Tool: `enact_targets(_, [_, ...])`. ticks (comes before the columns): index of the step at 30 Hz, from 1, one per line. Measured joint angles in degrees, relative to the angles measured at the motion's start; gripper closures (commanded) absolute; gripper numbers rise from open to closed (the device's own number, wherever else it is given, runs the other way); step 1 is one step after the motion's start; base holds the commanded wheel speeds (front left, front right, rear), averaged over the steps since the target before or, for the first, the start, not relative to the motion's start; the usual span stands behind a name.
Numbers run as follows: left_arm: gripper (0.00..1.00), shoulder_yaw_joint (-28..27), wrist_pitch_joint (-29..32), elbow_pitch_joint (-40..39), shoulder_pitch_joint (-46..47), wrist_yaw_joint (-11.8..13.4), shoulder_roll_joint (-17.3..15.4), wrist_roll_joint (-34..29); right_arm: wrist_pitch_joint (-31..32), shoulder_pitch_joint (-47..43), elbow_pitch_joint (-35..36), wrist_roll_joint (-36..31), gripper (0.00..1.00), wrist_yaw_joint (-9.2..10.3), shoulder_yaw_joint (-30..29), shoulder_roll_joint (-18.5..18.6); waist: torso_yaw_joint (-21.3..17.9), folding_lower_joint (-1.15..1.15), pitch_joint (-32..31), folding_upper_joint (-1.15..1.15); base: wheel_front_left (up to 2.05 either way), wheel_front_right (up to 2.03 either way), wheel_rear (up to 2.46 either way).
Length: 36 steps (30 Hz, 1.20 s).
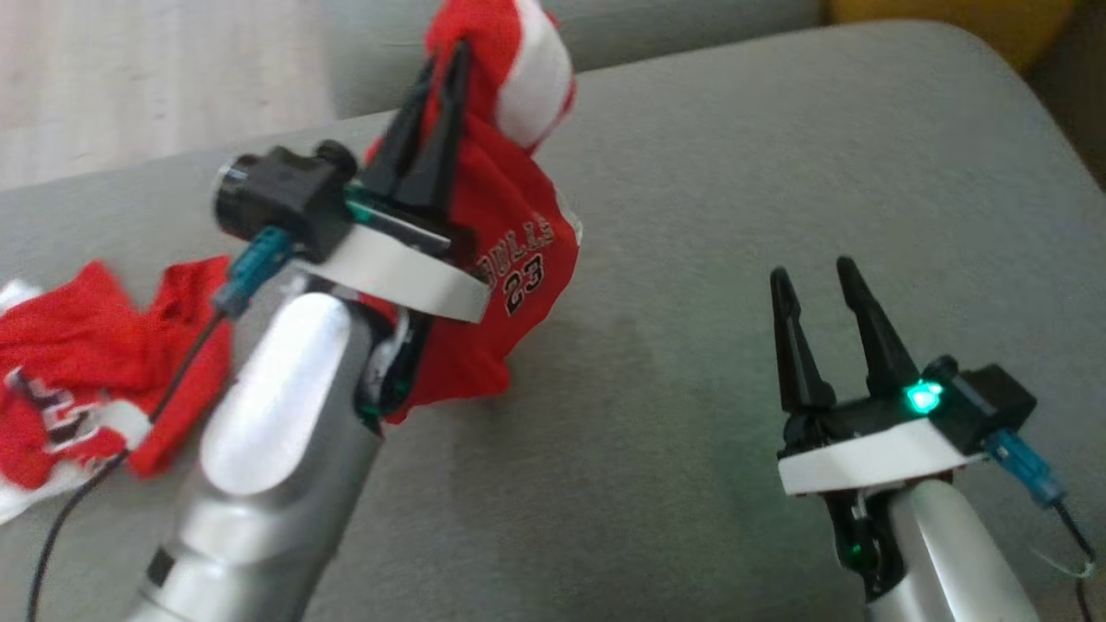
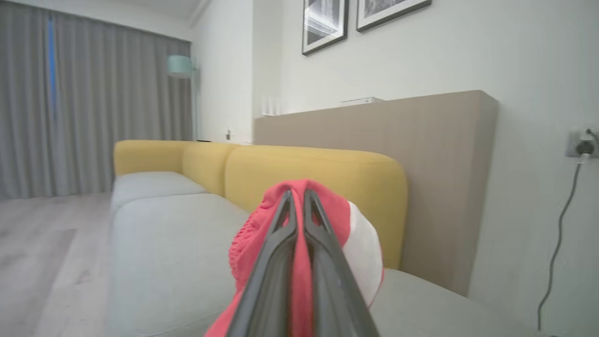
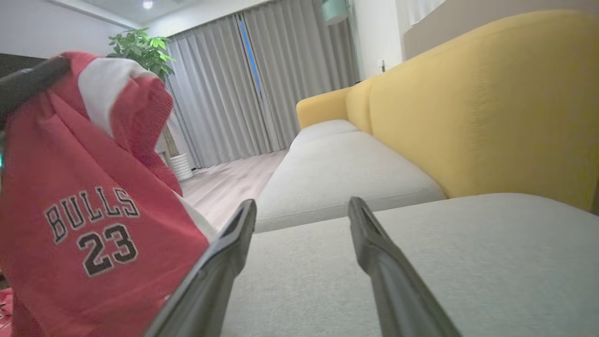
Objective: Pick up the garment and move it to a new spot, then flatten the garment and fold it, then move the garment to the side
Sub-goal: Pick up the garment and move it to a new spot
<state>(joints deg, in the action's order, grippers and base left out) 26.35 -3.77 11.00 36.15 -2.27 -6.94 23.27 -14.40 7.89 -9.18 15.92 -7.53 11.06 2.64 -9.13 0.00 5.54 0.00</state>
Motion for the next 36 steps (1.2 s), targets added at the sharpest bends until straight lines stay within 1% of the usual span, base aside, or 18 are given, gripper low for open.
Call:
enact_targets(6, [1.0, 2.49, -0.7, 4.36, 2.94, -0.23, 1.46, -0.68, -0.18, 1.81, 1.32, 1.96, 0.0, 0.0, 1.71, 0.04, -7.5, 0.0, 2.13, 0.0, 0.0, 0.0, 0.0])
enact_targets(10, [1.0, 3.48, -2.92, 7.31, 6.01, -0.24, 3.08, -0.65, -0.23, 2.82, 2.32, 2.96, 0.0, 0.0, 2.22, 0.05, -12.34, 0.0, 3.89, 0.0, 0.0, 0.0, 0.0])
enact_targets(12, [1.0, 3.64, -5.0, 8.21, 7.34, -0.24, 3.78, -0.33, -0.23, 3.19, 2.38, 3.24, 0.0, 0.0, 2.26, 0.04, -14.37, 0.0, 4.81, 0.0, 0.0, 0.0, 0.0])
enact_targets(16, [1.0, 3.98, -8.67, 8.93, 9.83, -0.31, 4.45, 3.36, -0.23, 3.18, 2.82, 3.24, 0.0, 0.0, 1.86, 0.04, -16.75, 0.0, 6.64, 0.0, 0.0, 0.0, 0.0])
enact_targets(19, [1.0, 4.15, -10.0, 10.8, 10.6, -0.9, 4.57, 7.35, -0.23, 3.18, 2.88, 3.23, 0.0, 0.0, 1.26, 0.04, -16.51, 0.01, 7.28, 0.0, 0.0, 0.0, 0.0])
enact_targets(20, [0.54, 4.81, -10.0, 12.35, 10.48, -1.29, 4.53, 8.37, -0.23, 3.18, 2.89, 3.18, 0.0, 0.0, 1.19, 0.03, -16.1, 0.0, 7.27, 0.0, 0.0, 0.0, 0.0])
enact_targets(21, [0.0, 5.22, -10.02, 14.03, 10.24, -1.27, 4.58, 8.88, -0.23, 3.17, 2.89, 3.13, 0.0, 0.0, 1.14, 0.03, -15.57, 0.0, 7.26, 0.0, 0.0, 0.0, 0.0])
enact_targets(24, [0.0, 5.54, -10.45, 19.23, 8.98, -1.32, 4.45, 8.54, -0.23, 3.18, 2.91, 2.61, 0.0, 0.0, 0.46, 0.03, -13.64, 0.0, 7.28, 0.0, 0.0, 0.0, 0.0])
enact_targets(28, [0.0, 5.24, -10.61, 23.58, 5.84, -1.23, 2.45, 6.12, -0.23, 3.14, 2.9, 1.56, 0.0, 0.0, -1.07, 0.04, -10.36, 0.0, 7.14, 0.0, 0.0, 0.0, 0.0])
enact_targets(30, [0.0, 4.27, -10.67, 23.39, 4.04, -1.2, 1.53, 4.98, -0.23, 3.09, 2.77, 0.74, 0.0, 0.0, -1.74, 0.02, -8.42, 0.0, 6.96, 0.0, 0.0, 0.0, 0.0])
enact_targets(32, [0.0, 1.96, -10.68, 21.76, 2.14, -0.93, 0.55, 4.15, -0.23, 3.01, 2.46, -0.02, 0.0, 0.0, -2.21, 0.03, -6.4, 0.0, 6.66, 0.0, 0.0, 0.0, 0.0])
enact_targets(33, [0.0, 1.96, -10.68, 21.76, 2.14, -0.93, 0.55, 4.15, -0.23, 3.01, 2.46, -0.02, 0.0, 0.0, -2.21, 0.03, -6.4, 0.0, 6.66, 0.0, 0.0, 0.0, 0.0])
enact_targets(36, [0.0, -0.96, -10.69, 18.05, -0.8, -0.46, -0.9, 1.49, -0.23, 2.88, 1.89, -1.1, 0.0, 0.0, -2.75, 0.03, -3.41, 0.0, 5.94, 0.0, 0.0, 0.0, 0.0])
